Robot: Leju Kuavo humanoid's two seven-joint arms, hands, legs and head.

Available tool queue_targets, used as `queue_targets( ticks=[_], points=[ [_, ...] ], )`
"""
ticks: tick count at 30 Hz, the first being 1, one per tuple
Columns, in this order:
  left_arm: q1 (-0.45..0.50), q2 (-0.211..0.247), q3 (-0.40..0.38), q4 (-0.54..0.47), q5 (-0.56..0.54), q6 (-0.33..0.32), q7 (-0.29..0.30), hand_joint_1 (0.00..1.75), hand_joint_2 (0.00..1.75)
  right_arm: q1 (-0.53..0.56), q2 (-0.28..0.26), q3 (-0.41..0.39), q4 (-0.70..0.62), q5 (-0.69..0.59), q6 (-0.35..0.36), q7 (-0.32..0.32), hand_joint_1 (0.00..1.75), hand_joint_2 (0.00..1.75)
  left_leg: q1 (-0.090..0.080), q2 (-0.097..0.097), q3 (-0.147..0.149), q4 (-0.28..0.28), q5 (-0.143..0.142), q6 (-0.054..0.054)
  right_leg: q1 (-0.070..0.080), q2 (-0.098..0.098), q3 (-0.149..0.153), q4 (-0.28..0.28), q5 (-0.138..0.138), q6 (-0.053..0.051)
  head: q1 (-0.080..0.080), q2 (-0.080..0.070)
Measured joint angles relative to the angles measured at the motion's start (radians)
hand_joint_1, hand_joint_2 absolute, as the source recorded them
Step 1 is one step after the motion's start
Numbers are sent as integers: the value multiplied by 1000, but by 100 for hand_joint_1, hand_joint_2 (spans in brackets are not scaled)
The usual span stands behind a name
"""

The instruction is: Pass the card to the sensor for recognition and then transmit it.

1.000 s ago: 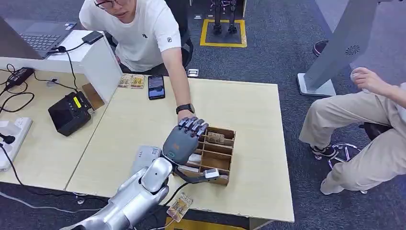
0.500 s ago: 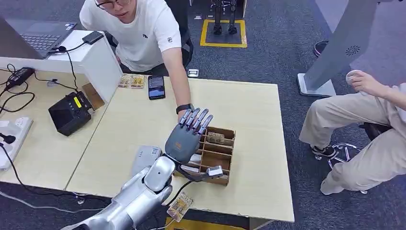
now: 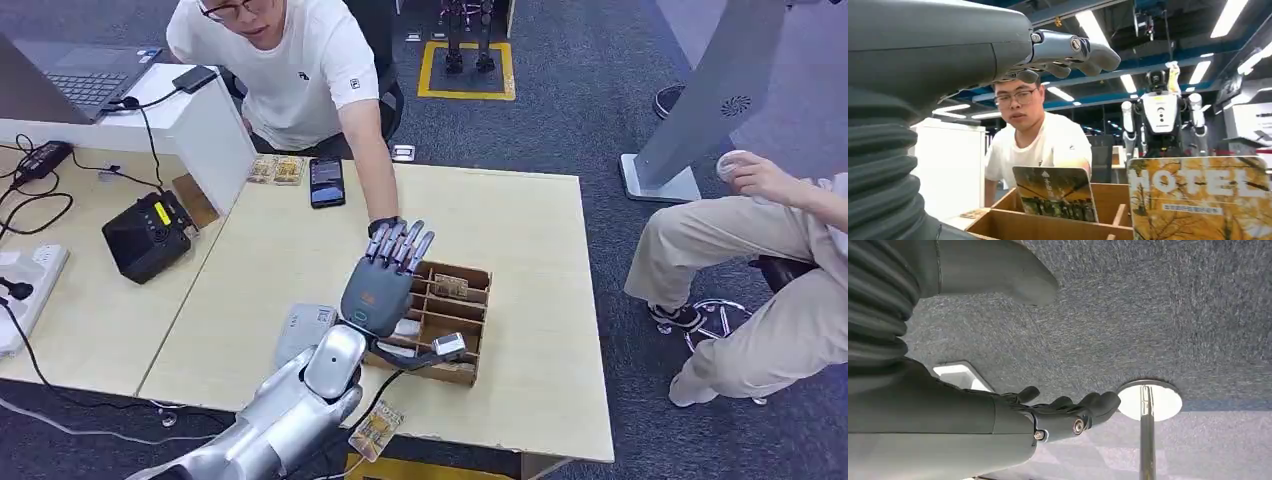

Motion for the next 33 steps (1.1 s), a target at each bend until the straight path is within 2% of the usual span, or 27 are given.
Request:
queue_targets(
  ticks=[9,10,12,14,16,19,25,26,33],
  points=[
    [-6,1,0,9,0,-5,24,10,175,0,0,0,-4,0,0,12,0,175,0,0,0,0,1,0,0,0,0,0,1,-1,0,0],
    [-6,1,0,10,0,-5,30,21,175,0,0,0,-4,-1,0,13,0,175,0,0,0,0,1,0,0,0,0,0,1,-1,0,0],
    [-8,1,0,15,0,-5,37,24,175,0,0,0,-4,0,0,16,0,175,0,0,0,0,1,0,0,0,0,0,1,-1,0,0],
    [-9,1,0,19,0,-3,46,59,175,0,0,0,-4,-2,0,17,0,175,0,0,0,0,2,0,0,0,0,0,2,0,0,0],
    [-9,2,0,23,0,-3,52,110,175,0,0,0,-4,-4,0,12,0,175,0,0,0,0,2,0,0,0,0,0,2,0,0,0],
    [-9,5,0,30,0,-13,54,145,175,0,0,0,-4,-5,0,12,0,175,0,0,0,0,3,0,0,0,0,0,3,0,0,0],
    [-23,11,0,46,0,-39,61,141,175,0,0,0,-4,-2,0,13,0,175,0,0,0,0,3,1,0,0,0,0,3,0,0,0],
    [-27,11,0,47,0,-45,60,131,175,0,0,0,-4,-2,0,11,0,175,0,0,0,0,3,1,0,0,0,0,3,0,0,0],
    [-33,11,0,61,0,-84,28,145,175,0,0,0,-4,2,0,13,0,175,0,0,-1,0,3,1,0,0,0,0,3,1,0,0]
  ],
)
